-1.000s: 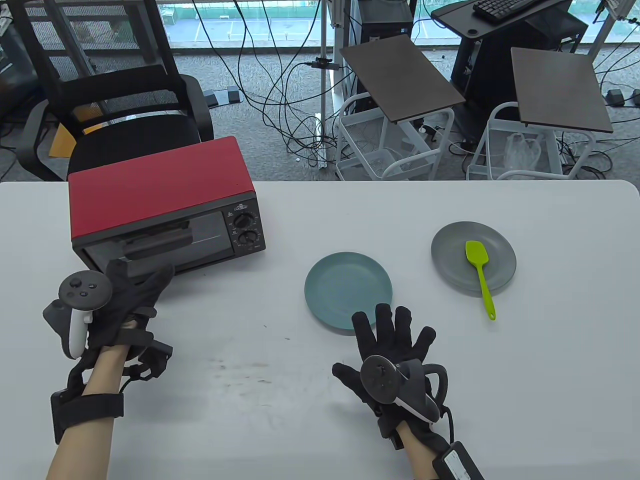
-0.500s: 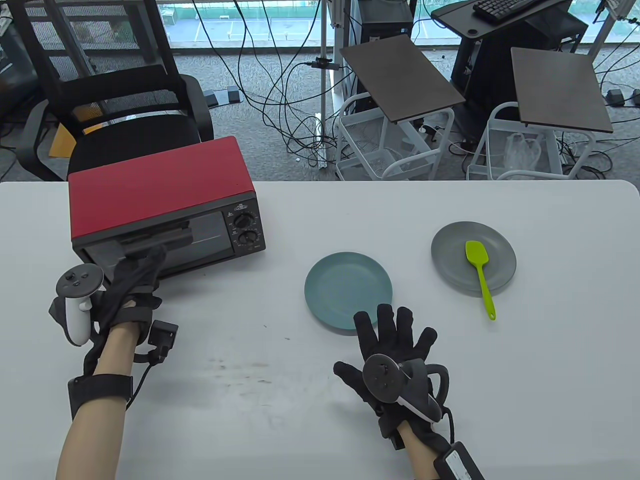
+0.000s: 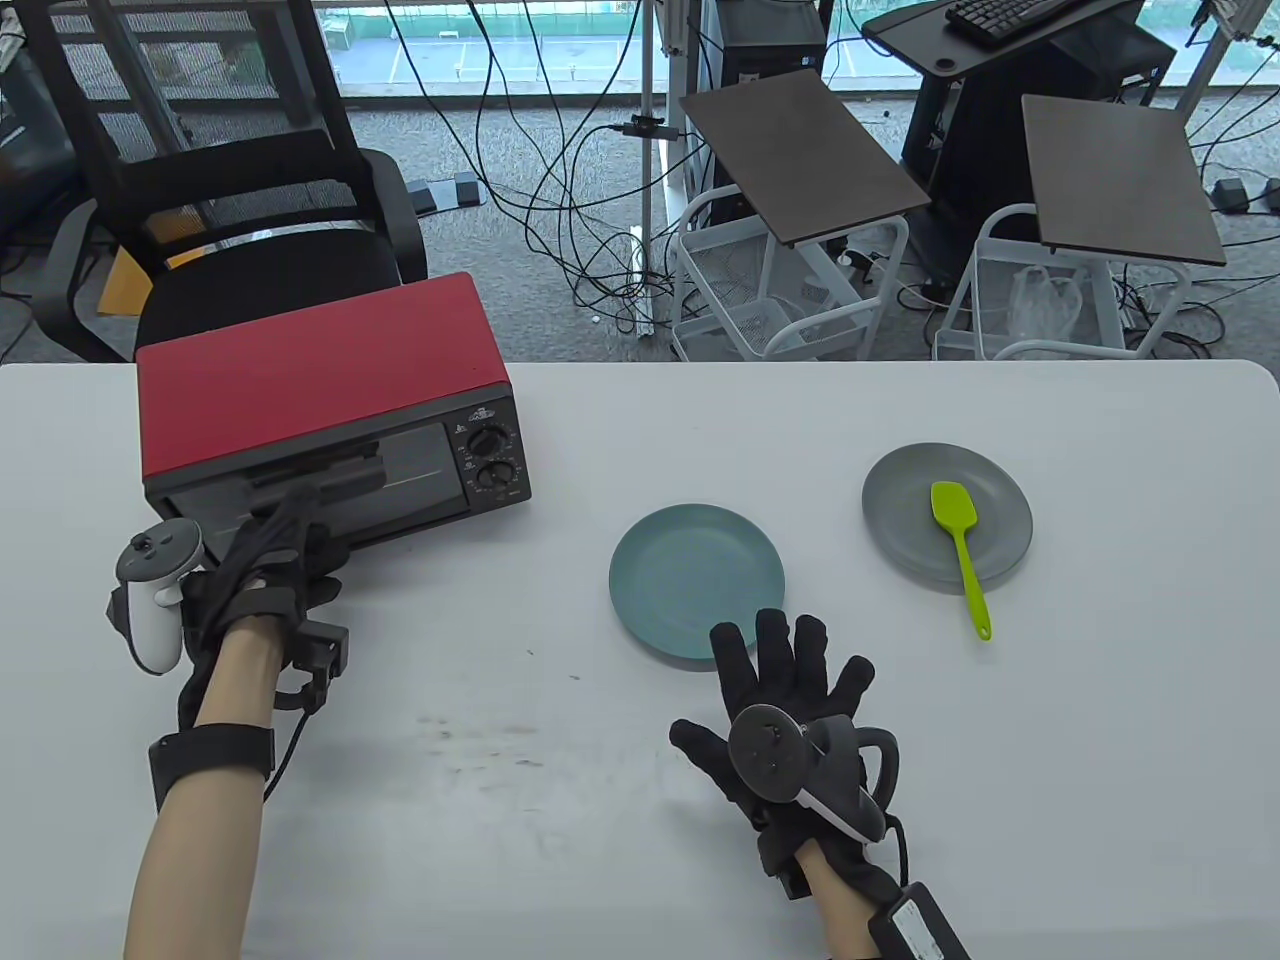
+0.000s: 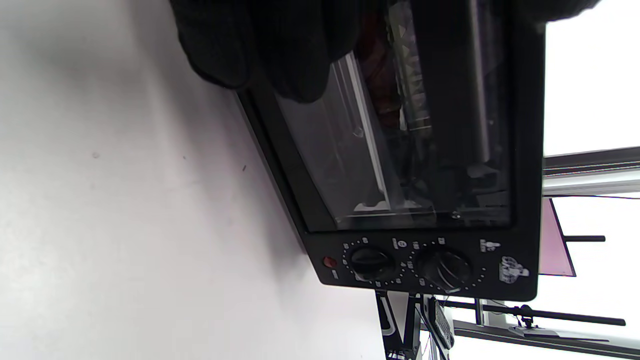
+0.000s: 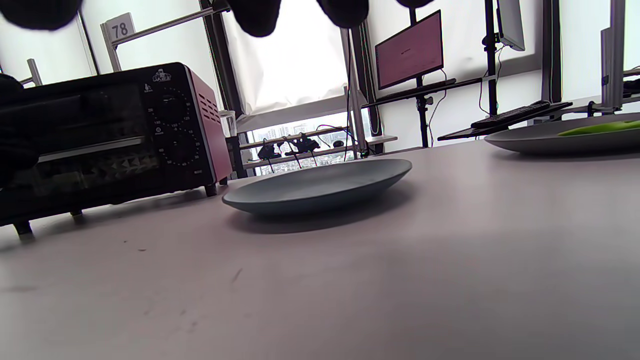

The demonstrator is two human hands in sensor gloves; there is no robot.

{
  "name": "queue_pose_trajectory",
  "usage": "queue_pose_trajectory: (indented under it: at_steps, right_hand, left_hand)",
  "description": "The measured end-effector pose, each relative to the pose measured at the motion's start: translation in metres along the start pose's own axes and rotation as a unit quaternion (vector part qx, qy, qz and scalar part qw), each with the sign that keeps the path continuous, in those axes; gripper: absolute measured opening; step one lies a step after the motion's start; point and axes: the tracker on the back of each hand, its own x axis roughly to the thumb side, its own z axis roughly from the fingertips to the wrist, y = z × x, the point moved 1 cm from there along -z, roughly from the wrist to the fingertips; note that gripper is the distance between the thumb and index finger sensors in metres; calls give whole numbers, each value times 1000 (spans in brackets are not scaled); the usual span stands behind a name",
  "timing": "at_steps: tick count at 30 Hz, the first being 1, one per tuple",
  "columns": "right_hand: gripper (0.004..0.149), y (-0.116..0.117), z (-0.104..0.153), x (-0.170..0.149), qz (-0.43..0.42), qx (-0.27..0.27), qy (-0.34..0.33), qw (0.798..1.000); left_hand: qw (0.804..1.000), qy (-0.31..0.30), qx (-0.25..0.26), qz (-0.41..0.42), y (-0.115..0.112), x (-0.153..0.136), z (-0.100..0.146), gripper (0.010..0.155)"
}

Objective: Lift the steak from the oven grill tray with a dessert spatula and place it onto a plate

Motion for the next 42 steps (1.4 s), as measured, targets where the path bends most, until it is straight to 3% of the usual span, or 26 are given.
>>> queue_pose_trajectory:
  at_steps: [9,17,33,42]
  right_hand:
    - [93,0,0,-1,-1,2,4,1000]
    - [92,0,-1,-1,0,5,7,1000]
    - [92,0,-1,4,-7,3,-9,1000]
    - [91,1,1,7,-11,0,-18,1000]
  left_hand:
    - [1000,10,14,25,14,-2,-8,66]
    - [1000,-4,15,-1,16,5,-7,57]
    - [996,-17,85,4,5,-8,22,63]
    - [996,-6,82,-22,-4,-29,42,67]
